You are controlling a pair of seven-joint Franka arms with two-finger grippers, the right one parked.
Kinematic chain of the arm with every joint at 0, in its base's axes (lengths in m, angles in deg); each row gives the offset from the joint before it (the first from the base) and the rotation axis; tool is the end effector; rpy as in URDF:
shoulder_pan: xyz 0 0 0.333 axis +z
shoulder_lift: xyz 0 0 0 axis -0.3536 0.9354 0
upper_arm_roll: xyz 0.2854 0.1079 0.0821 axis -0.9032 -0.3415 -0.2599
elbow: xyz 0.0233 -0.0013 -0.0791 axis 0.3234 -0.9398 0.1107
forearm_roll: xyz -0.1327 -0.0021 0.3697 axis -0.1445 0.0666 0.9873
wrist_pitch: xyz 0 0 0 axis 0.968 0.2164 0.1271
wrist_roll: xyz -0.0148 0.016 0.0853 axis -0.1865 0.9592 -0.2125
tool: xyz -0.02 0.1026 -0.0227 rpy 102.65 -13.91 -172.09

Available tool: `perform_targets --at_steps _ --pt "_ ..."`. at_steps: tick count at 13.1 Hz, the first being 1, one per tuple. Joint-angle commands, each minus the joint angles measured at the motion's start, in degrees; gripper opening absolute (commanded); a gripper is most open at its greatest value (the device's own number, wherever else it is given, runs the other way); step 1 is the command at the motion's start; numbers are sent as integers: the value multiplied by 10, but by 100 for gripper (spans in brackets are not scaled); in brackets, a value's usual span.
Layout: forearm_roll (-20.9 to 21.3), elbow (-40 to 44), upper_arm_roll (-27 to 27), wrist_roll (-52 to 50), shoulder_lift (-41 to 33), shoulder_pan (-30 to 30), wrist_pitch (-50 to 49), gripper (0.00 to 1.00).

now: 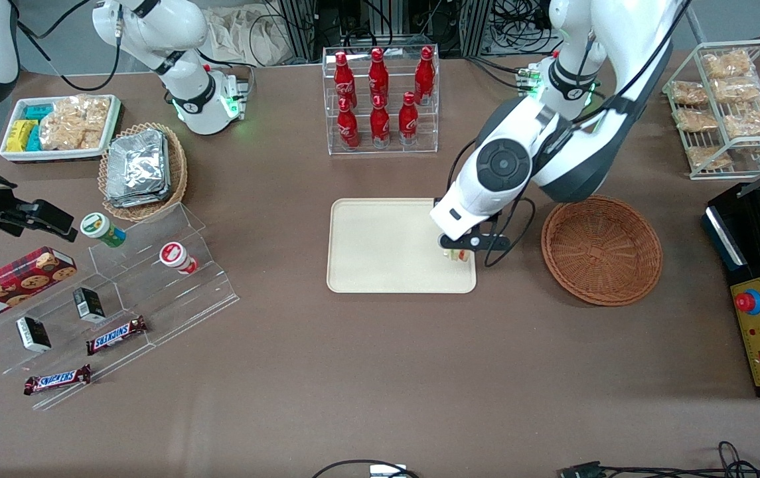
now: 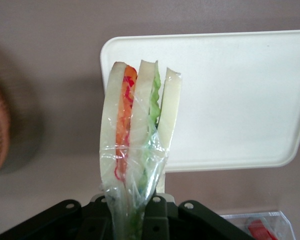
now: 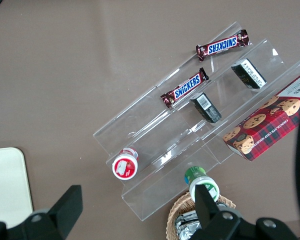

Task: Place sandwich from basket to tray
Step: 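Carry the sandwich with the left gripper over the cream tray, then lower the sandwich onto the tray and open the left gripper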

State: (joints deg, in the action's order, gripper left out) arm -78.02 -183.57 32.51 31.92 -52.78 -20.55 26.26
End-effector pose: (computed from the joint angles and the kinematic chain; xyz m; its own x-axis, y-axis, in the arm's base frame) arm 0.5024 -0.3572 0.3679 0.9703 -0.0667 -0.2325 -0.0604 -0.9976 0.0340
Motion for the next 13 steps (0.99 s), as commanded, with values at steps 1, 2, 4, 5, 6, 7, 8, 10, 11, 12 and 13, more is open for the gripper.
perform_targets --at_steps 1,2,4,5,6,7,8,10,11,12,13 --pt "28 -69 3 -12 4 1 86 0" --pt "36 -72 3 -22 21 1 95 0" --pt "56 -74 2 -41 52 1 108 0" --pt "65 -77 1 -53 68 2 119 0" --pt "66 -76 -1 -57 84 3 127 0" --pt "67 -76 -2 -59 95 2 136 0" --pt "72 -76 -6 -60 98 1 140 0" --pt "90 -76 -8 -62 105 2 140 0" --pt "90 -75 -8 -64 110 2 140 0" --pt "90 -74 -9 -70 112 2 140 0" --pt "90 -74 -9 -76 115 2 140 0"
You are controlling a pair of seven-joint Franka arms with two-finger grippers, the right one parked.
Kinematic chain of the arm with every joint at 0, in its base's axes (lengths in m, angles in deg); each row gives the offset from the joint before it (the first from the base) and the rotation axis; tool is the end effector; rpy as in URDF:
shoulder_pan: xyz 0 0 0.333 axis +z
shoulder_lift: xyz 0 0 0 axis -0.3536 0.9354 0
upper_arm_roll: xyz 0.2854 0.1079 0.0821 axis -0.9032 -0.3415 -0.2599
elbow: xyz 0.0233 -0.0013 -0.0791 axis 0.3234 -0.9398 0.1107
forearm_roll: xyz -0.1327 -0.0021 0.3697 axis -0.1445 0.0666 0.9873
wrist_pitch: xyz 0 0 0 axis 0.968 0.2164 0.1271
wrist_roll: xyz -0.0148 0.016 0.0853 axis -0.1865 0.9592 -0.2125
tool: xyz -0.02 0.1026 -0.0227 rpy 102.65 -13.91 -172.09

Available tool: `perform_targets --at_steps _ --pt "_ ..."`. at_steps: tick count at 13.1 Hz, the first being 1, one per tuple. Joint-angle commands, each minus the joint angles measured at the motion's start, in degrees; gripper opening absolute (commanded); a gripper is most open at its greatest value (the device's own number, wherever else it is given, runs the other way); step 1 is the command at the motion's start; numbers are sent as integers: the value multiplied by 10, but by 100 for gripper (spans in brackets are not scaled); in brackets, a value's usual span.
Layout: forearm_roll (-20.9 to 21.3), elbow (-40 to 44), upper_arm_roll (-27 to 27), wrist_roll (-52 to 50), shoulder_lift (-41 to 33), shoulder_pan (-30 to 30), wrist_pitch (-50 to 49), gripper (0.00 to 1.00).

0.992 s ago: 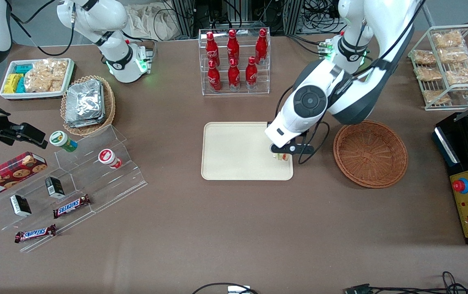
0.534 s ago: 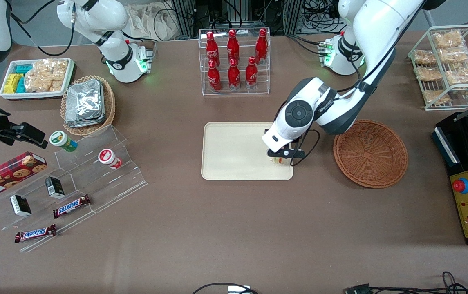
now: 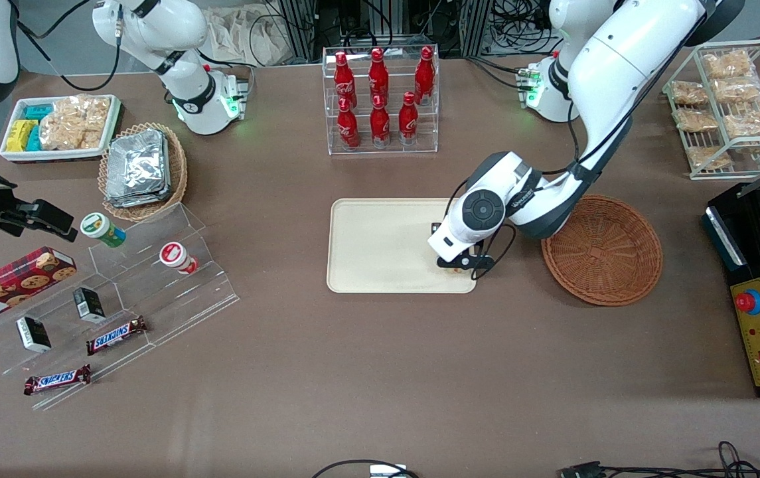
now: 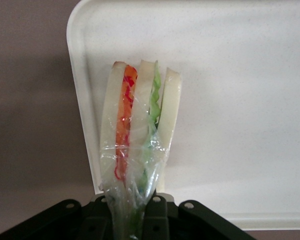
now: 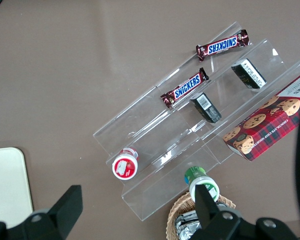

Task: Place sandwich from basket to tray
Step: 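Lower the sandwich onto the tray and open the left gripper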

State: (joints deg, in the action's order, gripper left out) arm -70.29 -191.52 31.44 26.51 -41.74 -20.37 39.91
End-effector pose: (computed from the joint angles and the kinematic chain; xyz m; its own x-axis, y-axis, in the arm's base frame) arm 0.4879 -0.3483 0.2282 0.9608 -0.0284 -0.2759 -0.0272 -0.9996 0.0082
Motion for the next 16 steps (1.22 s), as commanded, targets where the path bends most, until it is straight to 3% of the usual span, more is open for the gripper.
perform_targets --at_steps 1,2,3,11,16 --pt "13 7 2 -22 5 1 3 10" --pt "13 8 2 -23 8 2 3 63" --pt "12 8 0 -26 10 4 2 100" --pt "10 19 0 -38 -7 4 -27 100" --pt "1 136 6 -27 -83 2 -204 100"
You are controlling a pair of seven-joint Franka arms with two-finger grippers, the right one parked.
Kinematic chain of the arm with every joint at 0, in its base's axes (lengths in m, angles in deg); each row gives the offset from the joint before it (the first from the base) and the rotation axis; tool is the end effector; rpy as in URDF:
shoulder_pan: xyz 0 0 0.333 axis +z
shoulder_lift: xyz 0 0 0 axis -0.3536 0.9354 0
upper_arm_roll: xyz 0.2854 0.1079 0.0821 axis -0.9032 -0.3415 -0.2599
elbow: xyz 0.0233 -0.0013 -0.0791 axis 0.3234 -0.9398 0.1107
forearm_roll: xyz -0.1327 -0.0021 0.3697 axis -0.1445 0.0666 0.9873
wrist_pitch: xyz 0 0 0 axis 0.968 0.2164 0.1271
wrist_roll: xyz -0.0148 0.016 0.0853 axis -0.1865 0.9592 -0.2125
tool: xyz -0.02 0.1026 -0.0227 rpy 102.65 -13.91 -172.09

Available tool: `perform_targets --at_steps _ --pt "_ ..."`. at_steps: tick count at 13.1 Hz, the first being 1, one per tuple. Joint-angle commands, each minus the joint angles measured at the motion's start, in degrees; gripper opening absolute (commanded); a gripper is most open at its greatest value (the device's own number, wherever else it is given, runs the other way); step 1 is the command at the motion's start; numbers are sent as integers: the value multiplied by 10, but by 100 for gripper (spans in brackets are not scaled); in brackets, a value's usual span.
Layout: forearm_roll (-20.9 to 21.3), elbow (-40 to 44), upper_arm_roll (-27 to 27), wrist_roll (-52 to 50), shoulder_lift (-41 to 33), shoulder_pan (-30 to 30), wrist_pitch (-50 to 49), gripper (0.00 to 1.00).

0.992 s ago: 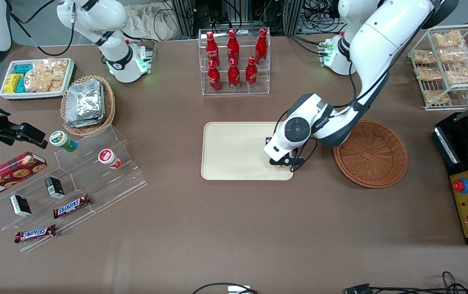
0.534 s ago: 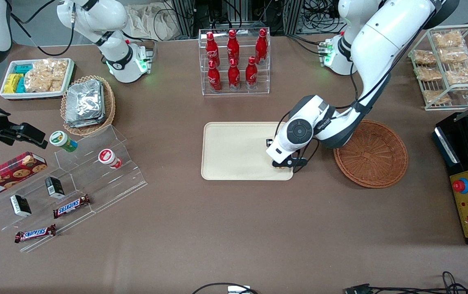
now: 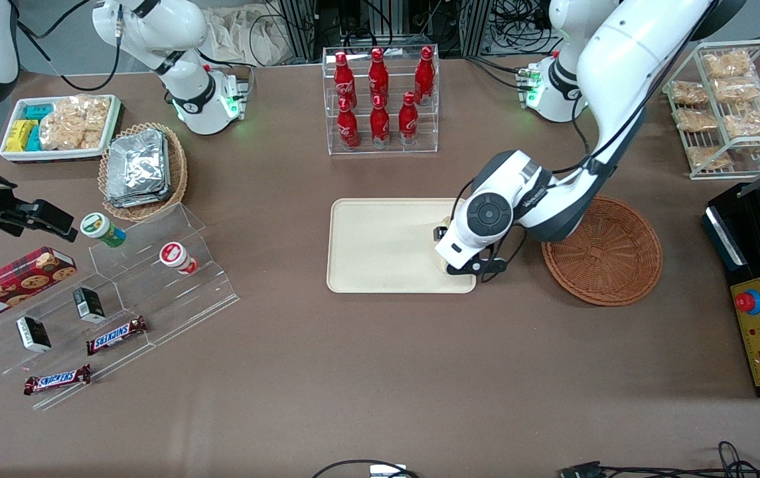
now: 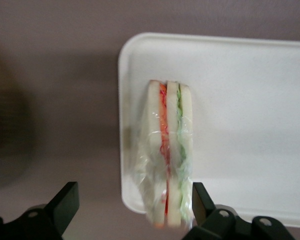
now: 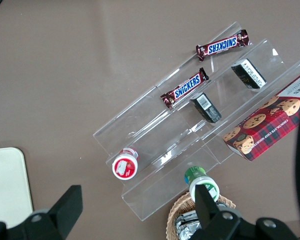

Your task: Place sandwich from basket to tray

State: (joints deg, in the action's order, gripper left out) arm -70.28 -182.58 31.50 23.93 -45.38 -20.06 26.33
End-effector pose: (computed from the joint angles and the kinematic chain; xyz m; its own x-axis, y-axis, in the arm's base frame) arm 0.5224 -0.3384 0.3051 0.9637 0.0531 -0.2617 0.0336 -0.9964 -0.0783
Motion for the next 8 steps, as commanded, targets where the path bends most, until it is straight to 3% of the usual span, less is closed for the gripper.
perform_targets --at_steps 1,4,8 --pt "0 85 5 5 -59 -1 -113 100" --pt "-13 195 -10 55 -84 2 -211 100" --pt "-51 189 -137 170 -168 -6 -218 100"
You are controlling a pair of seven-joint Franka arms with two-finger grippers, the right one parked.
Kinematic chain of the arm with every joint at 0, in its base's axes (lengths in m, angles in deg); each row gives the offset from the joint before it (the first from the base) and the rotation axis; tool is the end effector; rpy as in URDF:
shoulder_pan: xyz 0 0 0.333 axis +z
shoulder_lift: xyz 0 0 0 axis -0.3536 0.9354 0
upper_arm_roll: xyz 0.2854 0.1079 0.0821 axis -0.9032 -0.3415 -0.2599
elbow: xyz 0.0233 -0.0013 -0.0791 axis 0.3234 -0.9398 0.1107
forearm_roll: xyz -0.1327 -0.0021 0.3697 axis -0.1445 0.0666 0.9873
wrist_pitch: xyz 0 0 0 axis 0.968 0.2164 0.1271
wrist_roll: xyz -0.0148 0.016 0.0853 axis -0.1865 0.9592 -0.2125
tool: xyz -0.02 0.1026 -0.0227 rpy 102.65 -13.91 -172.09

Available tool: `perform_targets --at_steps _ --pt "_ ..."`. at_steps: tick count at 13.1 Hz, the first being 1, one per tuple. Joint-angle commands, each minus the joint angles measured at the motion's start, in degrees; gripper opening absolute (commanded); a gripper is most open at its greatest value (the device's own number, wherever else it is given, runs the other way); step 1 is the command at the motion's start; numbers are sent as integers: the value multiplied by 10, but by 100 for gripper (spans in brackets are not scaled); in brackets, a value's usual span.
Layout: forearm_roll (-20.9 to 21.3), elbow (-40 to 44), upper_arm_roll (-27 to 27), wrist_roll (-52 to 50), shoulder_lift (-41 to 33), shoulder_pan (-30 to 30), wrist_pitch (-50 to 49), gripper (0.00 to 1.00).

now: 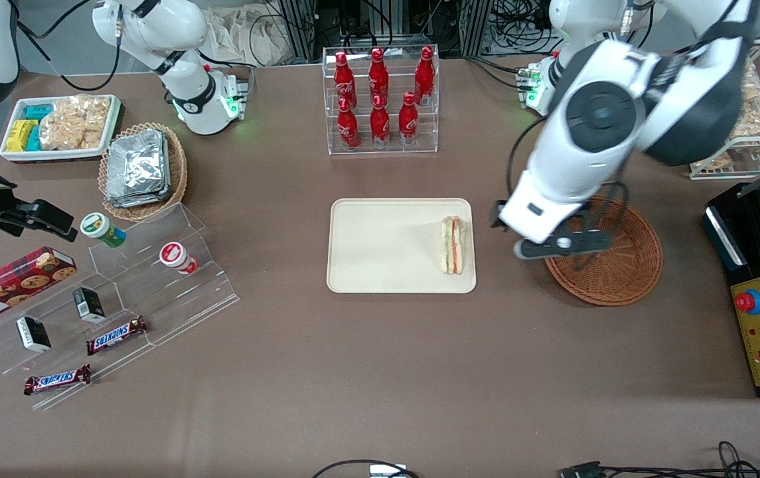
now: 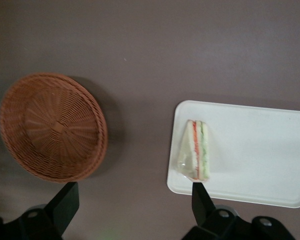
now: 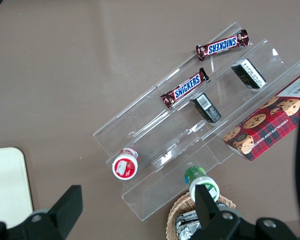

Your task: Place sandwich from basket to tray

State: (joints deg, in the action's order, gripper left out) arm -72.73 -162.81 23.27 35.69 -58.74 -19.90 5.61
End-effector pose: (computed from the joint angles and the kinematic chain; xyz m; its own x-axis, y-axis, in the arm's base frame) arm 0.5725 -0.2493 0.5450 0.9946 0.0679 -0.0779 0.0605 -0.9937 -0.0940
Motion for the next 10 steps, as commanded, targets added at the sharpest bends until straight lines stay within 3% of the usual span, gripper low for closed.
perform_targets --at_steps 1,4,8,10 --pt "-36 -22 -87 85 -54 -8 -10 100" --pt "-65 -53 -195 165 -97 -26 -4 100" --pt "-90 -109 -268 233 -146 -27 34 100" --pt "-94 -177 -272 234 -188 -28 85 100"
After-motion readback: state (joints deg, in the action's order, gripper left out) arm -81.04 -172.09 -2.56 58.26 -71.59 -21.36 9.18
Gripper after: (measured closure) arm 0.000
